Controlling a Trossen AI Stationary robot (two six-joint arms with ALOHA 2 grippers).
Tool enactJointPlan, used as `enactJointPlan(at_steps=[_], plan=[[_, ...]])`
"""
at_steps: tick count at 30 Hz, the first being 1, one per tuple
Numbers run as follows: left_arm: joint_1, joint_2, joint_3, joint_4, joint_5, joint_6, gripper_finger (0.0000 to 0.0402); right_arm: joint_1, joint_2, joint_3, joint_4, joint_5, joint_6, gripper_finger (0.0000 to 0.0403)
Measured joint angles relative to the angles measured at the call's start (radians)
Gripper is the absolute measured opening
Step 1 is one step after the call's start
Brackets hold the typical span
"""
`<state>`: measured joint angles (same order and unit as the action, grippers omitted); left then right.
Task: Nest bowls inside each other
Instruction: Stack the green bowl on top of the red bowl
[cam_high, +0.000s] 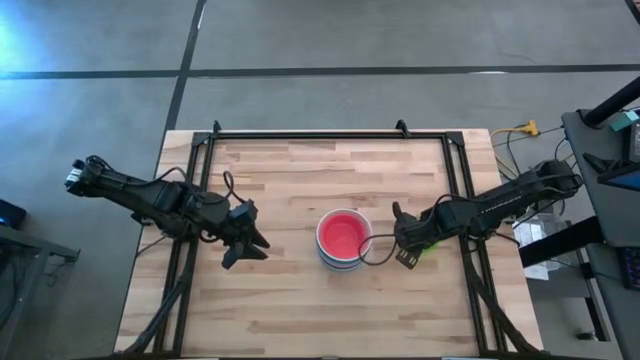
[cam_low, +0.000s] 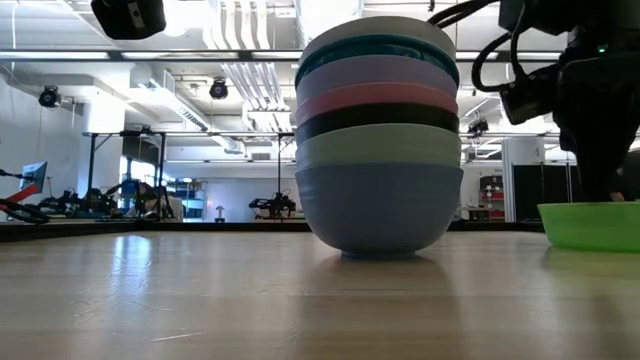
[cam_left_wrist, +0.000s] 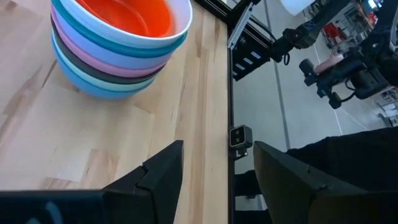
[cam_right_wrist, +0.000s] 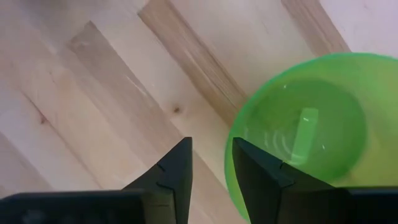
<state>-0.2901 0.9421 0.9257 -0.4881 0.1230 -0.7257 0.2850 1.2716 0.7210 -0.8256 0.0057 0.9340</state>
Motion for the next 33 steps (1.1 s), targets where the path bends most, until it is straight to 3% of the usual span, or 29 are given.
enactJointPlan(at_steps=[12, 15, 19, 25, 30, 33], plan=[[0.0, 0.0, 0.0, 0.001, 0.0, -0.002, 0.0178, 0.005, 0.0, -0.084, 0.025, -0.004, 0.024, 0.0105], [0.0, 0.0, 0.0, 0.001, 0.0, -0.002, 0.0178, 0.005, 0.0, -0.088, 0.032, -0.012, 0.027, 0.0081], [0.0, 0.0, 0.0, 0.001, 0.0, -0.002, 0.0178, 0.005, -0.008, -0.073, 0.028, -0.029, 0.002, 0.002], [0.0, 0.0, 0.0, 0.002, 0.001, -0.002, 0.0178, 0.005, -0.059, 0.002, 0.008, -0.028, -0.011, 0.0009], [0.0, 0.0, 0.0, 0.002, 0.001, -0.002, 0.0178, 0.005, -0.14, 0.098, 0.012, 0.087, -0.013, 0.0008], [0.0, 0.0, 0.0, 0.002, 0.001, -0.002, 0.0178, 0.005, -0.187, 0.165, 0.103, 0.15, -0.114, 0.0008]])
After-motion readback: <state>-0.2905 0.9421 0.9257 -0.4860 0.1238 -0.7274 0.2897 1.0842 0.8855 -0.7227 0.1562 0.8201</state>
